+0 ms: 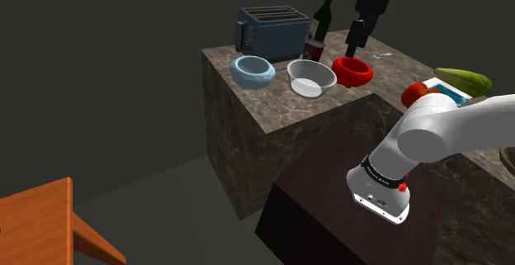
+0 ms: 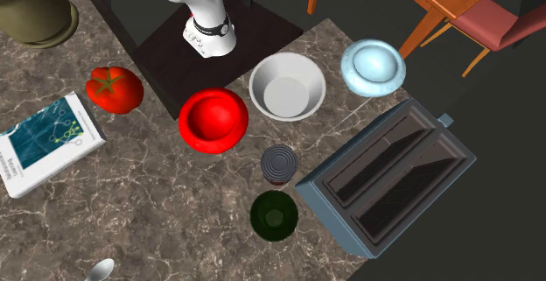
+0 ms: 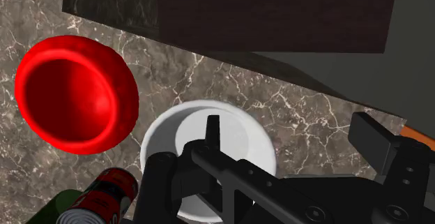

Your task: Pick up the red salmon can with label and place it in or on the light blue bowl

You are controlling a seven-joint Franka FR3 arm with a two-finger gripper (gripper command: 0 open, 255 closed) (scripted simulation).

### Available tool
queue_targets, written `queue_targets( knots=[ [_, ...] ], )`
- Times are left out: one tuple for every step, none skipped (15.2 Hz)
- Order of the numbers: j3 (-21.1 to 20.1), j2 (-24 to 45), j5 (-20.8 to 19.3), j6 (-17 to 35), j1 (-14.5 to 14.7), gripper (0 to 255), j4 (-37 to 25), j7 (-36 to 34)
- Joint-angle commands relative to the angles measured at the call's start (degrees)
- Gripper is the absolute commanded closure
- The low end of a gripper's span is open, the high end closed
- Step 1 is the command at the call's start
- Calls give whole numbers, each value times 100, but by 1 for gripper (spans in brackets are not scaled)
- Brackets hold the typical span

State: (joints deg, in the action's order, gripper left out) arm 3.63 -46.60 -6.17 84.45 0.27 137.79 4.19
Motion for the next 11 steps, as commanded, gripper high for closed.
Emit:
queue_targets(
  knots=[
    [0, 0, 0, 0, 0, 0, 0, 0],
    [110, 116, -69, 152, -33, 0, -4, 91],
    [220, 240, -133, 303, -64, 0, -15, 181],
    [331, 369, -193, 454, -92, 0, -34, 270],
    [440, 505, -246, 604, -120, 0, -60, 360],
    [548, 646, -294, 752, -145, 0, -94, 450],
    [655, 794, -335, 899, -169, 0, -135, 540],
    [761, 947, -369, 1044, -191, 0, -184, 631],
    [869, 1105, -397, 1186, -208, 0, -239, 722],
    [975, 1268, -418, 1326, -224, 0, -303, 814],
    [1081, 1435, -431, 1462, -236, 0, -373, 908]
  ],
)
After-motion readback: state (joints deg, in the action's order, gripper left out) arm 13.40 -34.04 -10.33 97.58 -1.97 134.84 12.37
